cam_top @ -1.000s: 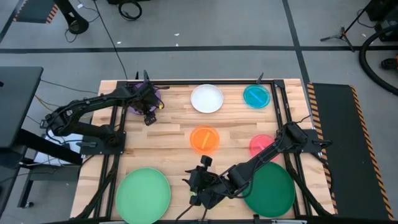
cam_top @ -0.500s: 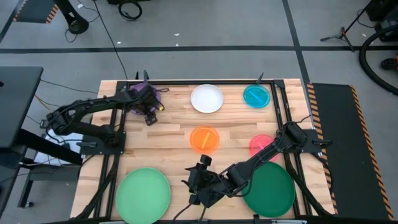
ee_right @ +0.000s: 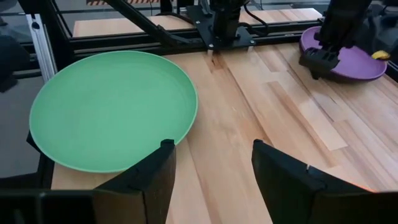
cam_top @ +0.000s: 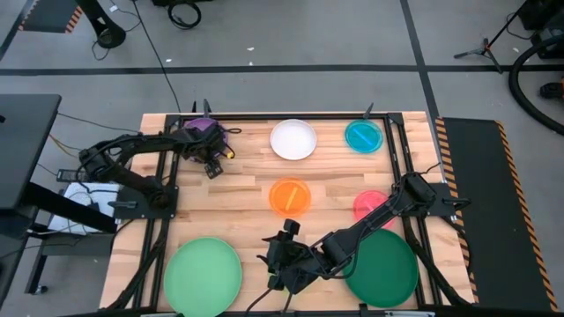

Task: Stack plastic plates
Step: Stack the stacked plates on top of the white plate

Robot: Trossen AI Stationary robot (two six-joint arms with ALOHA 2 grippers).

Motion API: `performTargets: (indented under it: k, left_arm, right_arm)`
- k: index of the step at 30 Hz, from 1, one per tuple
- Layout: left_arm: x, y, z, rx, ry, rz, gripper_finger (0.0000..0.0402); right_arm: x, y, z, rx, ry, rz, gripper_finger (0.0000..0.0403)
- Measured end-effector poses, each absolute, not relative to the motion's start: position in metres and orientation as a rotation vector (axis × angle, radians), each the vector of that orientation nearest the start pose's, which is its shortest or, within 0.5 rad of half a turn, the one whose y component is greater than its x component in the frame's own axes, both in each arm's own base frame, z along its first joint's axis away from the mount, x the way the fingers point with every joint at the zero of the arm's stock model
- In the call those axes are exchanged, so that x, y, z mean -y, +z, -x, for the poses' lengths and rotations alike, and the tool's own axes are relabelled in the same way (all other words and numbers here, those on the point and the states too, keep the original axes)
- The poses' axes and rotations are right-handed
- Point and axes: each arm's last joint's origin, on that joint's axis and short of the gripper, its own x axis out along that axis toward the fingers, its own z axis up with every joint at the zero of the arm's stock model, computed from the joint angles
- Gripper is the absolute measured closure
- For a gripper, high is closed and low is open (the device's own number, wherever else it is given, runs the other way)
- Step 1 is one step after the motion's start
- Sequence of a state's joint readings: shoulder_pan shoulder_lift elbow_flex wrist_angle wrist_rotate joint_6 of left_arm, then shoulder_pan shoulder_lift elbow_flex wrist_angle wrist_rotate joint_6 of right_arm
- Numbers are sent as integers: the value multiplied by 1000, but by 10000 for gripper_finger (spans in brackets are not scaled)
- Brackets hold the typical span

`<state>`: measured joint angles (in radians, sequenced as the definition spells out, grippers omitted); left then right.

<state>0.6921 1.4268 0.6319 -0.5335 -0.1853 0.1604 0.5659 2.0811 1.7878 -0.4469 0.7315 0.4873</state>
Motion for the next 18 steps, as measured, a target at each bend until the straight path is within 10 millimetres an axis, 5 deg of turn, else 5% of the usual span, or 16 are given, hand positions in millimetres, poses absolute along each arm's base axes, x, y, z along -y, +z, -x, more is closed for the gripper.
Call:
performTargets:
  k: [12,18]
  left_arm:
    - [-148,132,-171,-1425,640,185,148]
    - [-148,132,-171,-1429,627,171,225]
  right_arm:
    - [-235,260,-404,-534,-289,-13,185]
    - [-234,260,-404,-535,-289,-10,185]
